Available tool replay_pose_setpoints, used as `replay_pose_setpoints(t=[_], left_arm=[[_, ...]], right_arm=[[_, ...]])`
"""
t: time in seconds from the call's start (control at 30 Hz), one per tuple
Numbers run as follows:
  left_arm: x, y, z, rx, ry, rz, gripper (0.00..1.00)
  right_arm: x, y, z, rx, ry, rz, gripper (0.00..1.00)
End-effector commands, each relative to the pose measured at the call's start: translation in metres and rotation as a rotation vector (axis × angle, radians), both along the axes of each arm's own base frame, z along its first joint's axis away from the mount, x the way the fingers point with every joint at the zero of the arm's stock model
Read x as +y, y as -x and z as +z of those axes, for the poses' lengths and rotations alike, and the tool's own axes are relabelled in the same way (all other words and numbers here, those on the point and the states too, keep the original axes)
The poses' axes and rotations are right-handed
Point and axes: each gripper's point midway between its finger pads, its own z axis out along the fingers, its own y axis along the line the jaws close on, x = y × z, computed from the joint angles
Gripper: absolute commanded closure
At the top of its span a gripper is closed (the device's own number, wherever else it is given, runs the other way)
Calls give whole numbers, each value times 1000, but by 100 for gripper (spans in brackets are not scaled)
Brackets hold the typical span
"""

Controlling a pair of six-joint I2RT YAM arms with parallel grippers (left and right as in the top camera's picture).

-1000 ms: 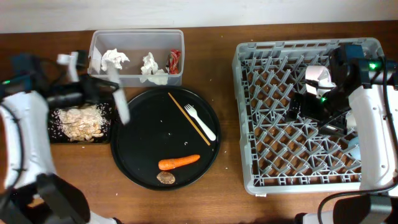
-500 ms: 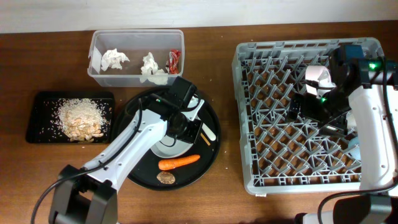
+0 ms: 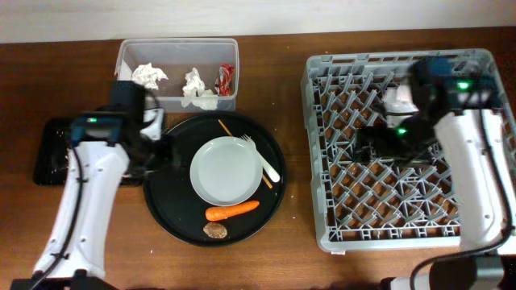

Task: Sort waste into correct bins and load items into the dishwasher rack
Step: 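Return the emptied white plate to the round tray with the left gripper, then grasp the white plate with the right gripper and stand it in the rack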

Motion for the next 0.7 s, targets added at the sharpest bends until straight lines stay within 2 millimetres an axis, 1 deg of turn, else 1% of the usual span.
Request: replay_pose_setpoints(t=[0.0,0.03,0.07,0.1,0.13,0.17,0.2,0.23,0.27,0.3,0.37,0.43,0.47,0.5,0.53,0.57,0.6,0.63,0.67], left_arm=[[32,4,4,7,5,114,29],[40,5,4,11,6,140,23],[44,6,4,12,6,155,22],[46,6,4,12,6,162,21],[46,6,4,13,6,162,19],[46,6,4,12,6,162,18],[46,6,4,13,6,162,18],[46,6,4,13,6,162,18],[46,6,4,13,6,162,17],[46,6,4,13,6,162,17],[46,6,4,12,6,162,17],[46,6,4,12,5,162,17],[46,5,4,11,6,162,17],[46,5,4,9,6,162,17],[46,5,4,9,6,162,17],[46,5,4,9,6,162,17],[46,5,3,9,6,162,17],[46,5,3,10,6,162,17],[46,5,3,10,6,162,17]], right_arm=[[72,1,2,-60,-57,190,2],[100,1,-2,-86,-65,270,2],[120,0,-6,-105,-60,314,2],[140,-3,-16,-120,-20,335,2],[152,-5,-24,-127,6,346,2],[171,-6,-37,-128,17,361,2],[183,-10,-49,-123,34,347,0],[190,-13,-59,-115,46,324,1],[200,-16,-72,-102,51,308,5],[209,-23,-92,-80,56,282,11],[215,-31,-118,-53,69,265,16],[219,-37,-144,-28,82,257,17],[222,-41,-162,-14,91,258,20],[223,-42,-175,1,100,259,23],[224,-43,-187,12,107,259,30],[225,-44,-194,16,108,259,37],[225,-45,-200,25,112,245,40],[226,-45,-203,26,113,245,51],[225,-46,-204,24,115,245,68]])
